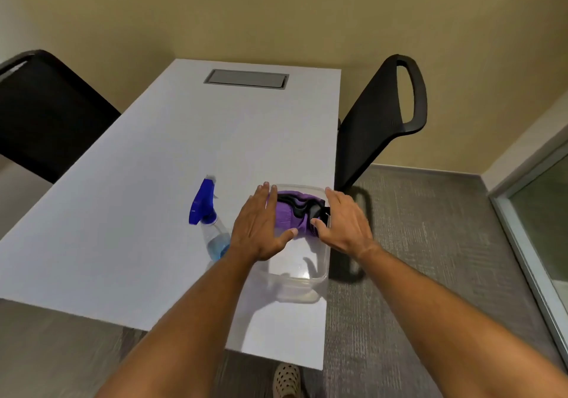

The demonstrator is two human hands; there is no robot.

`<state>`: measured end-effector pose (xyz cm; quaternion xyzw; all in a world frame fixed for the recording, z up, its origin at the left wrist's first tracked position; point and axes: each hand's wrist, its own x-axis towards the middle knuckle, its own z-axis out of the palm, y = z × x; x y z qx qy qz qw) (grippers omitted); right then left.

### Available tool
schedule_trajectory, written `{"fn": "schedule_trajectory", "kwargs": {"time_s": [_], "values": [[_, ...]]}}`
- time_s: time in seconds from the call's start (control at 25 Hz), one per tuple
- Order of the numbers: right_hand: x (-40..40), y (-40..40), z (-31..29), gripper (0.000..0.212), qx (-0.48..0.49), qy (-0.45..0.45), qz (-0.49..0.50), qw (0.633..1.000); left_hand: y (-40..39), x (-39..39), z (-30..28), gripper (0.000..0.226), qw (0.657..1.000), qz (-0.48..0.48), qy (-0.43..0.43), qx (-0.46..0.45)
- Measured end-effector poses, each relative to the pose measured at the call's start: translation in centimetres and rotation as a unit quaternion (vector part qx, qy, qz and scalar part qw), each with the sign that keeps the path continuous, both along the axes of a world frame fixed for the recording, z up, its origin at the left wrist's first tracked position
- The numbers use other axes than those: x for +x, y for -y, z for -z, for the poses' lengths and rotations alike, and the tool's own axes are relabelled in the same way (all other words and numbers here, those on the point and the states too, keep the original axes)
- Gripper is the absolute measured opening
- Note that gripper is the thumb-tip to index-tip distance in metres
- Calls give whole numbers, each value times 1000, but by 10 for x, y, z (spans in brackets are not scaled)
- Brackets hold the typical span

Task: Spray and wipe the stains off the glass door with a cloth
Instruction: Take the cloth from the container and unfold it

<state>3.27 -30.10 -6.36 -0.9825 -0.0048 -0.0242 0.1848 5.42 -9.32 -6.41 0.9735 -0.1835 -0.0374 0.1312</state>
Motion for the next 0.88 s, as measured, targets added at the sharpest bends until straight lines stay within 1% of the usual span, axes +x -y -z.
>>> {"fn": "schedule_trajectory", "kwargs": {"time_s": [0.12, 0.2, 0.24, 0.32, 0.4, 0.52, 0.64, 0.76, 0.88], "values": [[35, -3, 8, 68, -36, -24, -10, 999, 6, 35, 13, 102, 1000, -7, -27, -13], [55, -6, 12, 57, -70, -33, -20, 997, 11, 52, 19, 96, 999, -11, -37, -5], [64, -7, 13, 52, -85, -40, -22, 995, 12, 59, 22, 89, 1000, -10, -29, 3], [80, -8, 15, 40, -119, -60, -29, 991, 16, 72, 24, 66, 1000, 1, -2, 27], [90, -9, 18, 30, -153, -87, -38, 984, 18, 82, 24, 48, 999, 1, 3, 50], [98, -10, 22, 24, -184, -121, -45, 974, 21, 94, 26, 37, 997, -2, -2, 83], [103, -11, 22, 17, -191, -131, -47, 972, 24, 100, 28, 36, 993, 7, -3, 116], [104, -10, 21, 4, -171, -125, -38, 976, 26, 102, 28, 32, 992, 4, -8, 128], [101, -9, 20, 12, -140, -114, -20, 983, 27, 103, 25, 26, 995, -18, -33, 96]]}}
